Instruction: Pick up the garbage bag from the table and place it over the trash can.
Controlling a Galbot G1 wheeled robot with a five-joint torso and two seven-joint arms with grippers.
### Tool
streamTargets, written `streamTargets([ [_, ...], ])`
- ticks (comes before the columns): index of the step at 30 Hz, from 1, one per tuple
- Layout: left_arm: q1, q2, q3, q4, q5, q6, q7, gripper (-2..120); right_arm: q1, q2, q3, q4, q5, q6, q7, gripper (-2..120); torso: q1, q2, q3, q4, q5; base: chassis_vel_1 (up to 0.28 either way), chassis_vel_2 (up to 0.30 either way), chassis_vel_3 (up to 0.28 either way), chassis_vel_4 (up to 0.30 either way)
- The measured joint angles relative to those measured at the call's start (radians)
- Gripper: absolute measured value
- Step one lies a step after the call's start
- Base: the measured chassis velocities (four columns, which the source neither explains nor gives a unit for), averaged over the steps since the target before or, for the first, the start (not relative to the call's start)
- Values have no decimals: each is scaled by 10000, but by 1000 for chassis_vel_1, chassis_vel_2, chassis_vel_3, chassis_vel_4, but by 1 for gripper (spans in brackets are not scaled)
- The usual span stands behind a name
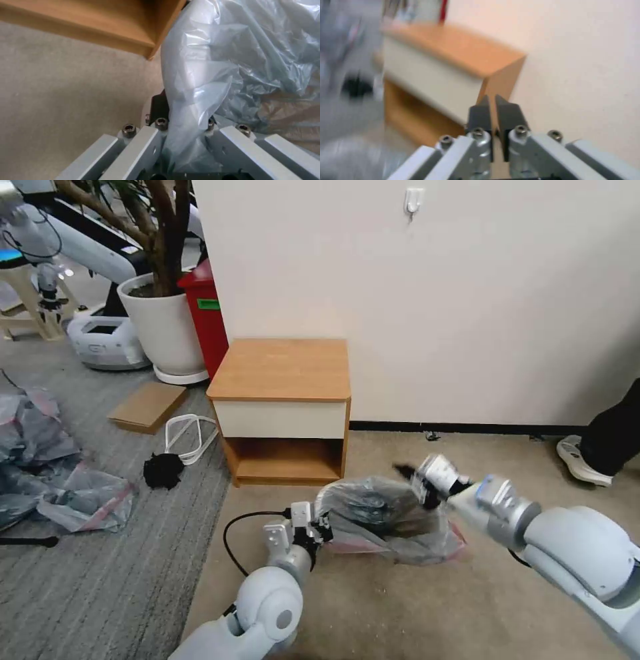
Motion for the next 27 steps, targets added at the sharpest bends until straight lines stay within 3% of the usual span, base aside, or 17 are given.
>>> streamTargets([
  [4,136,179,-200,-116,-381,102,-131,2,-224,769,116,-123,964,1658,752,20,0,0,0,1,0,0,0,0,0],
  [5,155,198,-258,-116,-499,119,-165,2,-271,955,152,-177,1112,2076,796,26,0,0,0,0,0,0,0,0,0],
  [7,163,200,-283,-116,-558,131,-184,2,-291,1050,160,-203,1174,2293,807,28,0,0,0,0,-2,0,0,0,0],
  [8,188,197,-336,-117,-732,153,-268,2,-335,1366,162,-270,1394,2967,816,35,0,0,0,0,-1,0,0,0,0],
  [11,247,204,-411,-109,-1011,173,-411,2,-439,1843,201,-331,1586,3741,787,48,0,0,0,0,-1,0,0,0,0],
  [12,247,204,-411,-109,-1011,173,-411,2,-439,1843,201,-331,1586,3741,787,48,0,0,0,0,-1,0,0,0,0],
  [16,234,250,-539,51,-1559,364,-597,2,-561,2388,340,-397,1572,4136,741,67,0,0,0,-1,-1,0,0,0,0],
  [27,240,240,-516,448,-1617,579,-600,2,-635,2805,369,-439,1364,4146,689,102,0,0,0,0,0,0,0,0,0],
])
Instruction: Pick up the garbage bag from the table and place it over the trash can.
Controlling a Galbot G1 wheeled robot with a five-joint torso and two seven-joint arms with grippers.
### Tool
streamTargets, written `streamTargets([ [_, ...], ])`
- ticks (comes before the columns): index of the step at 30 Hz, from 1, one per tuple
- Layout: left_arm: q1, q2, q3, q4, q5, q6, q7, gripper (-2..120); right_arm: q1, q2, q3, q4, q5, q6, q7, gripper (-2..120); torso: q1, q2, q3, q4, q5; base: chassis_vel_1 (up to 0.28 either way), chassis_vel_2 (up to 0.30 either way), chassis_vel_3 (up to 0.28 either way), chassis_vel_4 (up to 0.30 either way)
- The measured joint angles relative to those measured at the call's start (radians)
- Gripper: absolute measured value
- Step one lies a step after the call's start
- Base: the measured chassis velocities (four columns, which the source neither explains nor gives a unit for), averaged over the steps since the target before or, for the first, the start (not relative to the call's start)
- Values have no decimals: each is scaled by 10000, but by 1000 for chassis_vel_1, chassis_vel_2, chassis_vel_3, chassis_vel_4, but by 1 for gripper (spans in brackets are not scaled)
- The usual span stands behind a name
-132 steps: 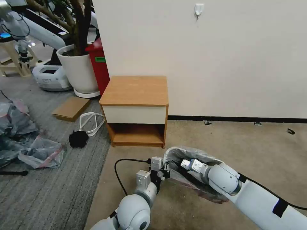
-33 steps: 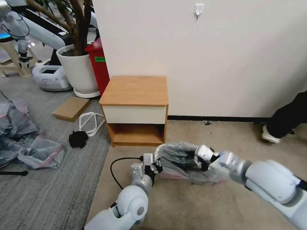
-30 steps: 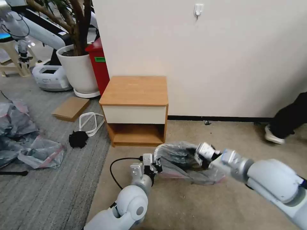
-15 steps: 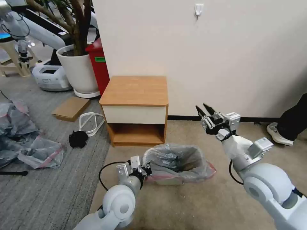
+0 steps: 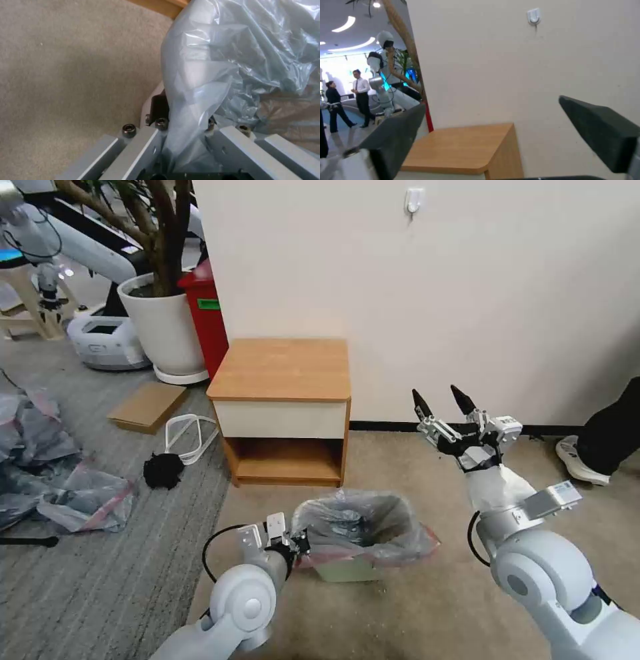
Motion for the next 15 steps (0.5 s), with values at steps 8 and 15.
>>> streamTargets([
  [8,-178,23,125,241,-21,270,-196,2,-131,246,-30,-30,-252,-3,-32,114,0,0,-1,0,1,0,0,0,0],
  [15,-295,62,161,332,-135,410,-389,17,-278,409,0,-33,-339,15,-43,113,0,1,-2,0,3,0,0,0,0],
])
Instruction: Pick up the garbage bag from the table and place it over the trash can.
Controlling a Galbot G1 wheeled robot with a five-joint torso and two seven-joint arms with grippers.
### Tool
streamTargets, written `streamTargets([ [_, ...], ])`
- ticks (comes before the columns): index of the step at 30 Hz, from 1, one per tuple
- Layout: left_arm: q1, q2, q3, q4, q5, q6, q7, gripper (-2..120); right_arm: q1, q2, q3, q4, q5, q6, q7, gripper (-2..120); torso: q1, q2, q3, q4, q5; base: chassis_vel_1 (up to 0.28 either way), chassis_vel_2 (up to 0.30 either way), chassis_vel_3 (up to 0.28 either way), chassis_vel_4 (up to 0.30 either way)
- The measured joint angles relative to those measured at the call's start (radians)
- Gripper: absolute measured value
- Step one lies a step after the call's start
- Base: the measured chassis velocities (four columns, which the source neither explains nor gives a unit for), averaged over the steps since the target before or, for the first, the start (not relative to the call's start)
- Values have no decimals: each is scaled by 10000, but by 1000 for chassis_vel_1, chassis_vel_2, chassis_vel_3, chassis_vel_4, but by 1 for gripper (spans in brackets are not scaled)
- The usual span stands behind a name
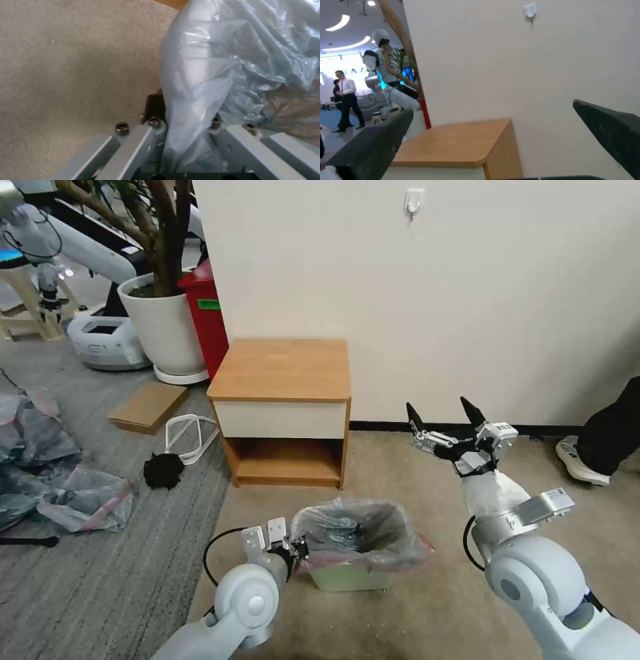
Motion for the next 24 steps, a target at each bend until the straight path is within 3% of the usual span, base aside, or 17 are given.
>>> streamTargets([
  [8,-93,14,14,76,-91,27,-116,42,53,0,99,-67,-30,12,-2,103,0,0,1,1,-1,0,0,0,0],
  [10,-136,48,84,19,-125,55,-130,55,26,45,147,-70,-33,9,0,100,0,0,2,-2,-4,0,0,0,0],
  [13,-131,82,103,-46,-136,84,-134,61,15,69,147,-74,-55,-12,8,100,0,-1,3,-2,-6,0,0,0,0],
  [24,-116,233,46,-342,-235,108,6,63,-3,117,216,-91,-79,-52,20,100,0,-1,2,-1,-3,0,0,0,0],
])
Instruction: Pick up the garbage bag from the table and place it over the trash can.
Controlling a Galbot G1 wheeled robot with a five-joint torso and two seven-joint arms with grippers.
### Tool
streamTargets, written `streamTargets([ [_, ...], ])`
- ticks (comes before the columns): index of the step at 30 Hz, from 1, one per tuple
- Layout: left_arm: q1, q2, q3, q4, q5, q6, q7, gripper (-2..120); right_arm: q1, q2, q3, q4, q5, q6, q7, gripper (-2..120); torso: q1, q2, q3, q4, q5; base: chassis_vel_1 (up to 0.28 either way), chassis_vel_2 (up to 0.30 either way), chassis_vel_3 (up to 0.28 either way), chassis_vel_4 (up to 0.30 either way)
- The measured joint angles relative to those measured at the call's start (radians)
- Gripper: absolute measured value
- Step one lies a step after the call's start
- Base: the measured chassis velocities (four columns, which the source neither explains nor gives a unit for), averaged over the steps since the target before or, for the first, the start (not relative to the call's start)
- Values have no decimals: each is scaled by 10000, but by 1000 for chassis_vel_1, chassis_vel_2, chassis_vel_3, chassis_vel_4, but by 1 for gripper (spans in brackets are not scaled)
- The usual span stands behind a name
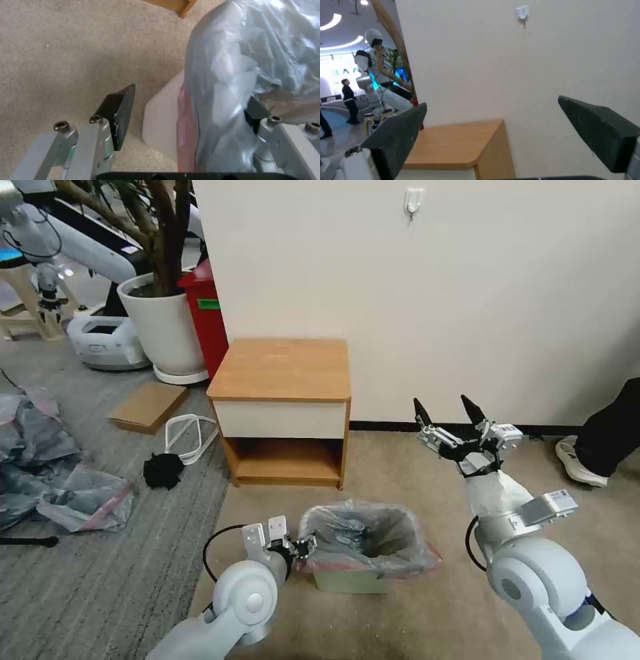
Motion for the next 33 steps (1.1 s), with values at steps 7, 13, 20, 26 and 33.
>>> streamTargets([
  [7,-23,136,-104,-248,-348,70,4,63,9,-21,33,30,0,-28,4,100,0,0,0,1,1,0,0,0,0],
  [13,-53,125,-145,-281,-370,4,204,63,-6,1,111,33,2,-34,7,100,0,0,0,0,1,0,0,0,0],
  [20,-146,291,-179,-502,-370,-181,590,63,-62,-40,365,27,23,-31,0,100,0,0,0,1,0,0,0,0,0],
  [26,-102,754,-400,-911,264,-371,1165,63,-282,-50,852,-2,-450,-17,-232,100,0,0,-1,2,1,0,0,0,0],
  [33,382,1958,-1957,-1619,3820,-2083,3473,70,-1280,172,2264,90,-1918,852,-710,100,0,0,-1,2,0,0,0,0,0],
])
